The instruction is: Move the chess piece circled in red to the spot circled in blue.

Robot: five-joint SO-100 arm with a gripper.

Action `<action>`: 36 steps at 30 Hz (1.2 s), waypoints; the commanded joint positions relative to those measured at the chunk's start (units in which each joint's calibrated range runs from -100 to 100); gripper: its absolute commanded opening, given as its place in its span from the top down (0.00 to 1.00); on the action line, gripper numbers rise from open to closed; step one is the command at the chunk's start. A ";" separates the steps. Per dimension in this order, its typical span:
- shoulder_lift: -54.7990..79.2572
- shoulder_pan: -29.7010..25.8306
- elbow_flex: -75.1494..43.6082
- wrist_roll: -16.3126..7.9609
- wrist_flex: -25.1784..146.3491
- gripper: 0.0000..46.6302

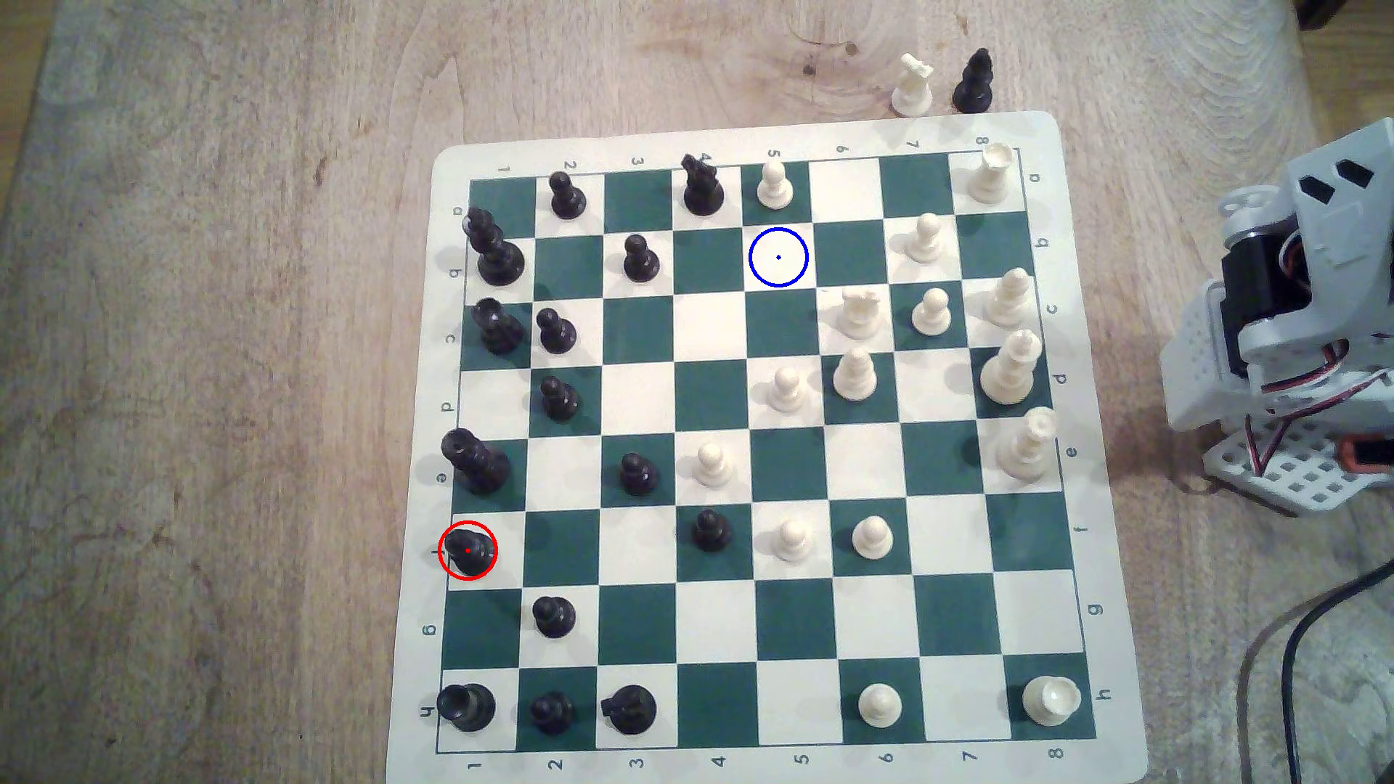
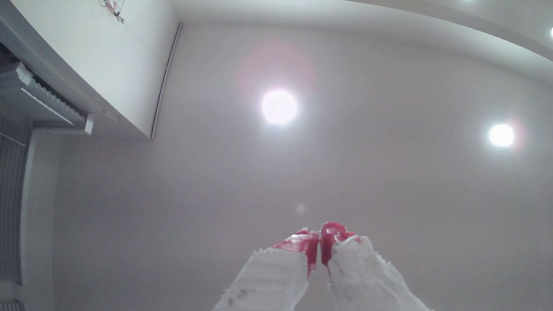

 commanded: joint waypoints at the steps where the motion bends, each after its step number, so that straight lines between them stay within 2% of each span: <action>1: 0.14 -2.89 1.26 0.29 7.16 1.00; 10: 0.14 -2.89 0.00 0.05 42.13 1.00; 11: 0.14 -1.79 -1.64 0.05 51.79 1.00; 14: 0.14 -0.39 -5.08 0.00 66.94 1.00; 15: 0.22 0.55 -8.62 -0.05 78.41 1.00; 19: 4.04 1.57 -12.88 -0.10 88.81 1.00; 22: 16.61 1.18 -21.58 -0.15 99.95 1.00; 25: 37.32 -2.11 -35.45 -0.15 103.63 1.00; 34: 65.42 -6.17 -59.21 -0.20 113.30 1.00; 36: 68.64 -6.72 -62.65 -0.98 114.94 0.99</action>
